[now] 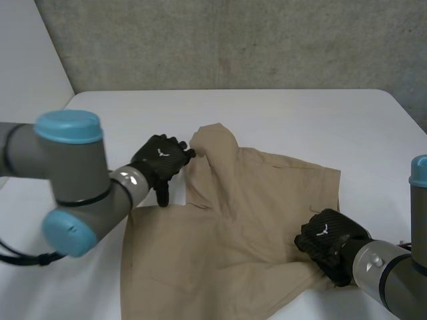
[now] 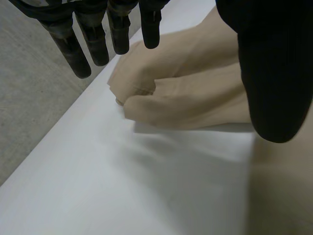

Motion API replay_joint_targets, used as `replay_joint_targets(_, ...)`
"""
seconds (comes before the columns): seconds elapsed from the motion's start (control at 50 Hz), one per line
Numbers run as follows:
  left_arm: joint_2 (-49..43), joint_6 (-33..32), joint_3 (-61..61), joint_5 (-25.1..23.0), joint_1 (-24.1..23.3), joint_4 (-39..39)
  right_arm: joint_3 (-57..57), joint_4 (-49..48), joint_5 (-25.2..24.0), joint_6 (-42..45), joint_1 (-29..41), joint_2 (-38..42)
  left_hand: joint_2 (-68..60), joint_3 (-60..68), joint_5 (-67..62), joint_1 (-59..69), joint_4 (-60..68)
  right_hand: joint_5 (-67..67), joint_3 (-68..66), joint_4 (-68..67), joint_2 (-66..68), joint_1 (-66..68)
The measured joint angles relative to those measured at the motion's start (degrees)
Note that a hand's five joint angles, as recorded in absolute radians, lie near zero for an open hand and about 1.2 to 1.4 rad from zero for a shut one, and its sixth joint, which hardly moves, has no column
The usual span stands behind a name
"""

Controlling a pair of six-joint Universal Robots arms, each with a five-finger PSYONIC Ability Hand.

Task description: Fold the shorts.

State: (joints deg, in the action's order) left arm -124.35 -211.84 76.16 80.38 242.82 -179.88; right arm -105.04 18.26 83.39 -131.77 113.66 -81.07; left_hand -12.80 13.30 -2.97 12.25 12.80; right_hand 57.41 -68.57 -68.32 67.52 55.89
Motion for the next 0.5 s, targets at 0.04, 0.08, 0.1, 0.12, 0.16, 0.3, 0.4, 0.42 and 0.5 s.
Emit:
replay_joint_targets(0.04, -3.1, 0.0, -3.1, 0.0, -0.1, -0.3, -0.1, -0.6, 0.0, 0.0, 0.0, 0.2, -0.1, 0.1, -0.1, 0.1, 0.1, 0.0, 0.0, 0.0, 0.0, 0.0)
replay_joint_targets(0.08, -7.5, -0.1, -7.8, -0.1, -0.1, -0.9, -0.3, -1.5, 0.1, 0.0, 0.1, 0.5, -1.9, 1.2, -0.4, 2.5, 1.8, 0.0, 0.0, 0.0, 0.0, 0.0)
replay_joint_targets(0.1, -8.4, -0.1, -8.7, -0.1, -0.1, -1.0, -0.4, -1.6, 0.1, 0.0, 0.1, 0.5, -3.3, 2.6, -1.9, 3.8, 3.1, 0.0, 0.0, 0.0, 0.0, 0.0)
replay_joint_targets(0.12, -9.2, -0.1, -9.5, -0.2, -0.1, -1.2, -0.4, -1.7, 0.1, 0.0, 0.1, 0.6, -4.4, 3.7, -3.7, 5.4, 4.5, 0.0, 0.0, 0.0, 0.0, 0.0)
replay_joint_targets(0.16, -10.8, -0.1, -11.2, -0.3, -0.1, -1.7, -0.5, -2.0, 0.1, 0.0, 0.1, 0.6, -6.5, 5.9, -6.4, 7.5, 6.6, 0.0, 0.0, 0.0, 0.0, 0.0)
replay_joint_targets(0.3, -16.7, -0.1, -17.1, -1.5, 0.2, -4.4, -0.9, -2.7, 0.1, -0.1, 0.2, 1.2, -22.2, 21.4, -21.8, 23.7, 22.1, 0.0, 0.0, 0.0, 0.0, 0.0)
replay_joint_targets(0.4, -18.7, -0.2, -19.1, -1.9, 0.5, -4.7, -0.9, -2.7, 0.1, -0.1, 0.2, 1.3, -27.1, 26.6, -26.6, 28.2, 27.2, 0.0, 0.0, 0.0, 0.0, 0.0)
replay_joint_targets(0.42, -18.9, -0.2, -19.3, -1.9, 0.7, -4.7, -0.9, -2.8, 0.1, -0.1, 0.1, 1.3, -27.1, 26.6, -26.6, 28.2, 27.2, 0.0, 0.0, 0.0, 0.0, 0.0)
replay_joint_targets(0.5, -19.4, -0.3, -19.8, -2.0, 1.1, -4.7, -0.9, -2.8, 0.1, -0.1, 0.1, 1.3, -32.0, 31.4, -31.4, 32.8, 32.0, 0.0, 0.0, 0.0, 0.0, 0.0)
